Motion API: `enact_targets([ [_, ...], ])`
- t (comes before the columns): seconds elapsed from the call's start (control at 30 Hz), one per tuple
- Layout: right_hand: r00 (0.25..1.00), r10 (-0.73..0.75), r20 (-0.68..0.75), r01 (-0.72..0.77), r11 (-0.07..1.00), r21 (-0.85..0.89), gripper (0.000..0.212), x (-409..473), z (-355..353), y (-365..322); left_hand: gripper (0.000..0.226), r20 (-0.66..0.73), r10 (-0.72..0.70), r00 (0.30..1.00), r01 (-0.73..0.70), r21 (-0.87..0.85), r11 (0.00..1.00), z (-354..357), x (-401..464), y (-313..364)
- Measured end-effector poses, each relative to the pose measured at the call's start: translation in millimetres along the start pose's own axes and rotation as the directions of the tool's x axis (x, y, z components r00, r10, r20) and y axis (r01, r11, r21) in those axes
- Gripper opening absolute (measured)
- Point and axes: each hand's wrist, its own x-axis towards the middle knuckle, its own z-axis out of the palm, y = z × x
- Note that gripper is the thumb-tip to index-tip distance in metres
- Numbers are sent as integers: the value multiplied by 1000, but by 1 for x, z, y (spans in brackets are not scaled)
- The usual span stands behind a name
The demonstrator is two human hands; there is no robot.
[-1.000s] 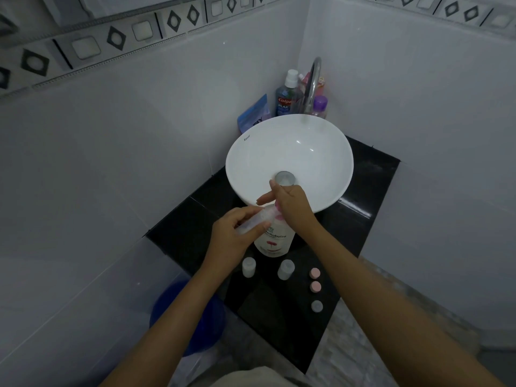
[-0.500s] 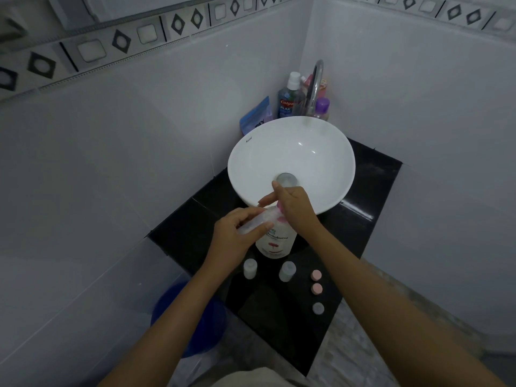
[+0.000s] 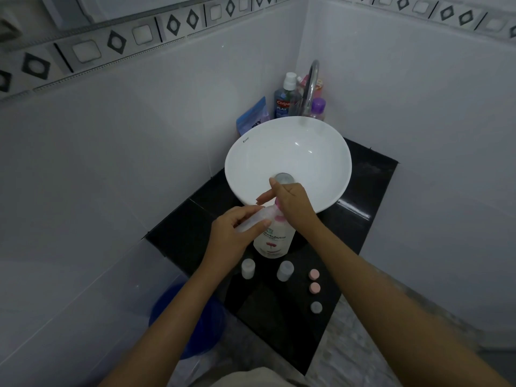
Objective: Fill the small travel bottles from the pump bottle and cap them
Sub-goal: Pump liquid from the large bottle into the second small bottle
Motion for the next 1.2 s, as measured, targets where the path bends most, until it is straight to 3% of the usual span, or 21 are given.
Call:
enact_targets([
  [0.13,999,37,17,-37,999,5,47,-1,3,6,34,-1,-21,1000,21,0,1000,2,-2,-3],
  [0.4,998,-45,36,45,999,-4,48,-2,-8,-11,35,-3,22,1000,-22,-30,999,-2,3,5],
  [0.63,994,92,66,-96,994,58,47,-5,0,-1,30,16,-16,1000,16,-32,999,1,-2,-3],
  [0.8,996,-5,90,11,998,-61,48,-3,-9,-12,32,10,-6,1000,7,-47,999,-3,0,2],
  [0.9,997,-23,73,26,999,-39,47,-3,-9,-13,31,0,4,1000,-4,-58,998,-4,2,5],
  [1.2,993,71,97,-73,997,20,48,-6,-2,-3,26,15,-27,1000,27,-35,999,1,0,0],
])
